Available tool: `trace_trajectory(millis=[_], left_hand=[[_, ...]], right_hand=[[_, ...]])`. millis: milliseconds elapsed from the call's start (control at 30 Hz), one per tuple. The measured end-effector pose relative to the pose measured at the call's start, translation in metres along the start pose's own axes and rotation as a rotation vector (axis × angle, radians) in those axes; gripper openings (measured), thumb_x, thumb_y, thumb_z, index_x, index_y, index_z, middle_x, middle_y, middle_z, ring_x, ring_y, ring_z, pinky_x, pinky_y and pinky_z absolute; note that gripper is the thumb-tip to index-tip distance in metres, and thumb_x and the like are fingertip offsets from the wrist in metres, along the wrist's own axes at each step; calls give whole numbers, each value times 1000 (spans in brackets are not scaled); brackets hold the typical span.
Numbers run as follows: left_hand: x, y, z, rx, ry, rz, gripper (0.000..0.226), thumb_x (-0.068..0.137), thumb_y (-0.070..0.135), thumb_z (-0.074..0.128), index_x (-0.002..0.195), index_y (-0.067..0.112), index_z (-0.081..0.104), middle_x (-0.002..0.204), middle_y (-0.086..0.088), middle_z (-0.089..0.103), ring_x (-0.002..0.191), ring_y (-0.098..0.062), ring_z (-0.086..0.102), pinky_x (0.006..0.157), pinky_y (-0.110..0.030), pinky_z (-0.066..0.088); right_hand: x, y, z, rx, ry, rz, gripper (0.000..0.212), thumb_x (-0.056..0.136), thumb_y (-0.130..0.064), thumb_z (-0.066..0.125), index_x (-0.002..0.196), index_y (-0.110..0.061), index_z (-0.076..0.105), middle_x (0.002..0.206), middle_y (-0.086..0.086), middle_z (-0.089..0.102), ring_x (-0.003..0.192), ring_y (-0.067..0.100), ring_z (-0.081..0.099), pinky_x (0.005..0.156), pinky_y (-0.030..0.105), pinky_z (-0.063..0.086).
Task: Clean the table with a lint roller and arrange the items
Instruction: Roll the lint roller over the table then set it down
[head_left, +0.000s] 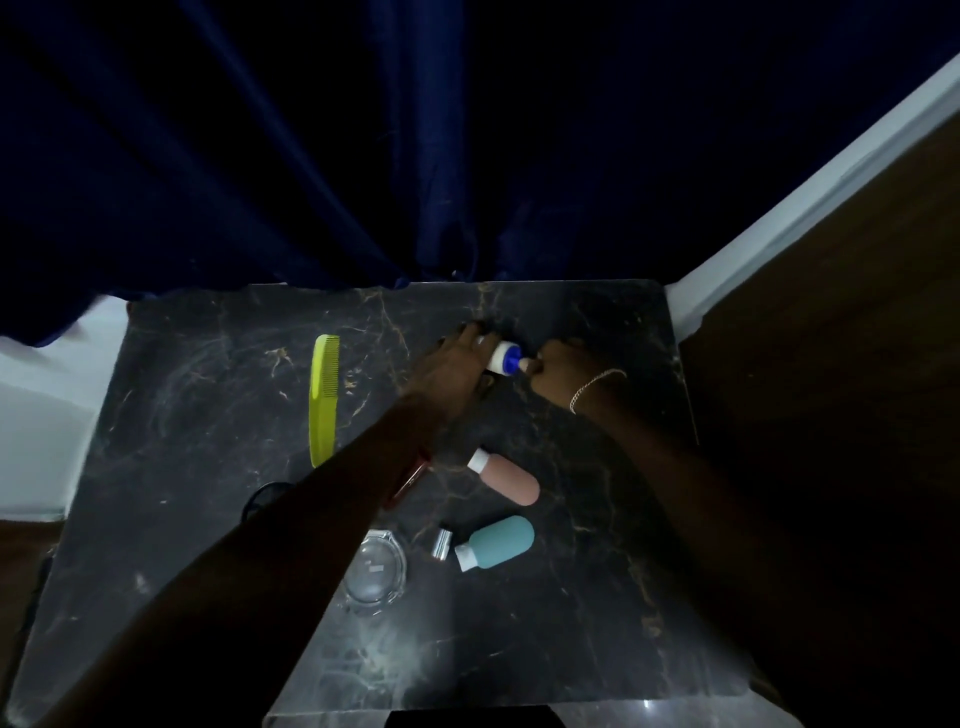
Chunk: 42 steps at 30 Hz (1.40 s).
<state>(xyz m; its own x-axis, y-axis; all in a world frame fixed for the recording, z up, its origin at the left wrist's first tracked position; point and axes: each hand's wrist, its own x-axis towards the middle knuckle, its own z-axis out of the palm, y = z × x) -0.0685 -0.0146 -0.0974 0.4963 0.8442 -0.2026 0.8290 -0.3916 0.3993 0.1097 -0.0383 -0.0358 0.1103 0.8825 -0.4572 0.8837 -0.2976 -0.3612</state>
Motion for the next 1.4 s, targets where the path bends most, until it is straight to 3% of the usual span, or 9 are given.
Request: trace_trajectory(millis=[67,167,267,500,633,800,900,1100,1400], left_hand=[[17,4,1,-102,55,29,58,92,22,73,145,16,51,147,-14,50,130,-35,56,110,-47,46],[39,16,4,-311,56,12,57,89,25,80,140,14,57,141,-12,55,125,-29,57,105,-39,46],[61,36,12,-436,92,-10,58,88,29,82,138,12,59,137,-12,63,124,-28,60,99,-29,41],[105,87,19,-730,147,-63,50,93,19,77,138,7,59,135,-12,69,125,-27,65,110,-44,50],[121,99,20,-751,146,-61,41,94,17,75,131,5,61,128,-14,70,120,-28,66,104,-41,51],[131,99,22,-764,93,-65,47,96,14,73,139,5,56,137,-16,66,129,-30,61,113,-47,47],[133,95,25,-736,84,-69,45,96,15,72,137,5,57,134,-15,67,127,-30,62,111,-46,48],[136,93,26,-772,61,-92,48,95,14,73,139,6,56,138,-15,65,129,-29,62,112,-49,49],[132,88,26,-694,15,-82,65,90,15,80,146,3,48,144,-15,61,134,-31,58,115,-47,45]], right_hand=[[5,8,-23,-10,41,-84,25,93,-32,58,97,-10,69,102,14,70,97,31,66,81,32,46],[13,21,-61,100,117,-173,16,89,-28,67,98,-15,69,88,2,69,78,18,66,78,31,53],[17,30,-89,245,271,-227,16,84,-21,74,98,-15,68,81,-3,67,77,17,68,74,29,57],[33,39,-114,304,451,-249,27,83,-2,72,109,-7,69,108,8,72,97,13,66,84,16,48],[46,47,-119,286,460,-220,26,87,3,65,110,-7,69,110,9,72,92,8,63,71,0,45],[57,52,-121,202,447,-217,27,85,1,68,112,-5,69,114,11,70,109,20,66,94,22,51],[64,53,-117,173,440,-207,28,85,-2,69,112,-7,70,113,11,71,108,22,67,97,32,55],[73,49,-113,141,441,-183,26,83,-2,69,107,-10,72,106,8,73,102,21,69,87,23,52],[72,48,-108,119,408,-152,27,86,-4,66,111,-12,69,113,11,69,107,25,66,95,34,55]])
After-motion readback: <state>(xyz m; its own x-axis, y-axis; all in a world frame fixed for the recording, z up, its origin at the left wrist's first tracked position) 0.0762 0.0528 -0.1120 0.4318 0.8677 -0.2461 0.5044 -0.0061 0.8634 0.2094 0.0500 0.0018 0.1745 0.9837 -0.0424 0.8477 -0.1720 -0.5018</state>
